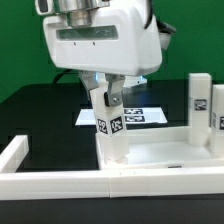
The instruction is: Assemble desk
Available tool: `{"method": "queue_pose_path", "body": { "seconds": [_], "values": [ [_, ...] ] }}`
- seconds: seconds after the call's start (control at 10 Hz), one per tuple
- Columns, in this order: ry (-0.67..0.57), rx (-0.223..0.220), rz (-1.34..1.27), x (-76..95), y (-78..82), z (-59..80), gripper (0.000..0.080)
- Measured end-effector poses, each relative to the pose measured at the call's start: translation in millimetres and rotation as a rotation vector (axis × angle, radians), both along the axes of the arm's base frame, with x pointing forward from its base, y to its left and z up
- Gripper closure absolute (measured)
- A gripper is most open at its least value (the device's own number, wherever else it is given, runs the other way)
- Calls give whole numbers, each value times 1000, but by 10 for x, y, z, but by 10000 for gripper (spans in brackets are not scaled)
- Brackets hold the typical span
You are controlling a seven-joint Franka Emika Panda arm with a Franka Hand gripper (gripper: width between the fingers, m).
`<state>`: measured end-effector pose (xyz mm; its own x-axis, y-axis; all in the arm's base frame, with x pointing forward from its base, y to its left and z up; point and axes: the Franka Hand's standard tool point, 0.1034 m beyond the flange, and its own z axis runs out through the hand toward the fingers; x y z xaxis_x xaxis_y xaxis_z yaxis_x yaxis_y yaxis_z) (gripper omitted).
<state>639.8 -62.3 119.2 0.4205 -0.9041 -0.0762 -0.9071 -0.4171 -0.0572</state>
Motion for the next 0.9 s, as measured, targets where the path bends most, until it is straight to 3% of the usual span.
{"method": "queue_pose_path", "body": {
  "seconds": [0.4, 0.7, 0.8, 0.9],
  "values": [
    [30, -4, -572, 17, 185, -4, 511],
    [20, -7, -621, 12, 193, 1, 511],
    [18, -9, -591, 10, 194, -7, 426],
    [19, -13, -513, 3, 187, -3, 426]
  ]
}}
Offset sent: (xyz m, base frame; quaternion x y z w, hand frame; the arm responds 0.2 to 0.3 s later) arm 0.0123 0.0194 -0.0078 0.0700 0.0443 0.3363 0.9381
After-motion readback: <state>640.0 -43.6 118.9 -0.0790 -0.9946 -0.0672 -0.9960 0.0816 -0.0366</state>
